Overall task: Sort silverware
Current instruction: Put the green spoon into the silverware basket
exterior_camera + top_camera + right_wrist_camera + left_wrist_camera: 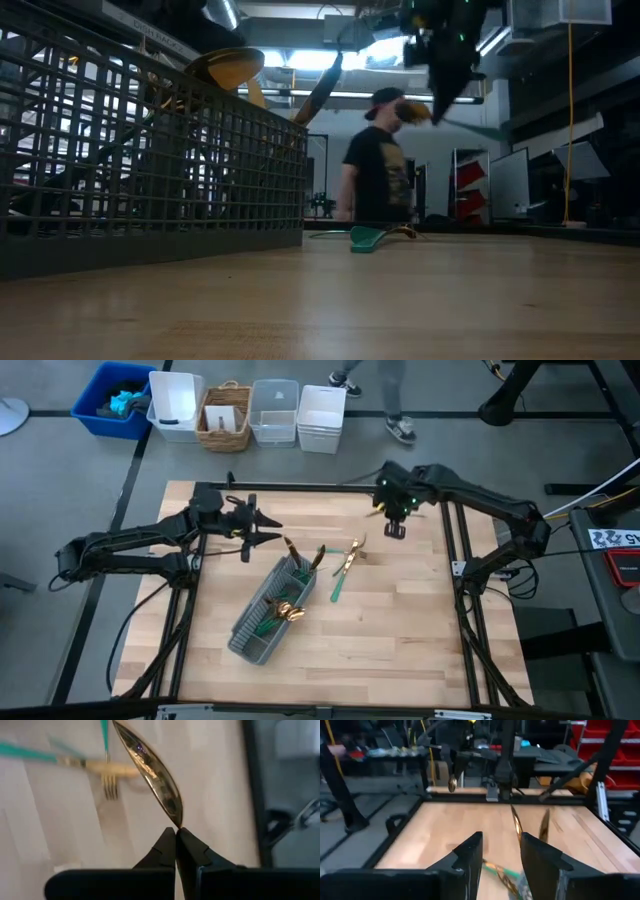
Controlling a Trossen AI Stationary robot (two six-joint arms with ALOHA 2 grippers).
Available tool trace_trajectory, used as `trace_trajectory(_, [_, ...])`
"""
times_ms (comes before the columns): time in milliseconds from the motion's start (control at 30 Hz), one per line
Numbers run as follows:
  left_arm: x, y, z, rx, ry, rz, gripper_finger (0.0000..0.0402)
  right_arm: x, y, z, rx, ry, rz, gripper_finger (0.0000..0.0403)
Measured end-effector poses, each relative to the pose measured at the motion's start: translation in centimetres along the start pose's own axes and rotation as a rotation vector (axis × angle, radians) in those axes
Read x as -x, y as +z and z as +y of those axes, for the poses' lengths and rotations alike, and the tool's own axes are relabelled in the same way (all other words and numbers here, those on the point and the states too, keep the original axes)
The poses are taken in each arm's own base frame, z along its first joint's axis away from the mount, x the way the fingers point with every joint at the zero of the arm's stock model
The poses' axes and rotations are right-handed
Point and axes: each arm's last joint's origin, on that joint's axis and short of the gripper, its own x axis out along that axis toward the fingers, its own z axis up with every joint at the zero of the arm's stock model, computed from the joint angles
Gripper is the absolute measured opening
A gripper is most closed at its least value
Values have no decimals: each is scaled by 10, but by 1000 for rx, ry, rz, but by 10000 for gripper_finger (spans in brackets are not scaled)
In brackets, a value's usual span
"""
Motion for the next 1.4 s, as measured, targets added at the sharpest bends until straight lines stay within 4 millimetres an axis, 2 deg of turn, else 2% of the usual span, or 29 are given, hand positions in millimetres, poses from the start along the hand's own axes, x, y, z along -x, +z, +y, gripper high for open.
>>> trace_trajectory(133, [0,10,0,-39,20,-93,123,33,16,-5,14,-38,-142,3])
trace_trajectory(233, [1,18,0,-65,27,-174,123,51,28,-8,21,-30,-284,3])
trace_trajectory(500, [3,28,0,-167,44,-270,123,71,62,-13,94,32,-692,5])
trace_trajectory(733, [-1,35,2,-298,75,-364,123,58,92,-1,182,84,-840,6])
trace_trajectory(900, [-7,36,7,-353,147,-405,123,39,108,15,232,123,-844,7])
trace_trajectory(1167, [-23,29,13,-369,195,-395,123,24,128,34,303,133,-907,7])
trace_trajectory(1400, [-34,29,11,-421,188,-427,123,17,134,36,309,127,-932,7])
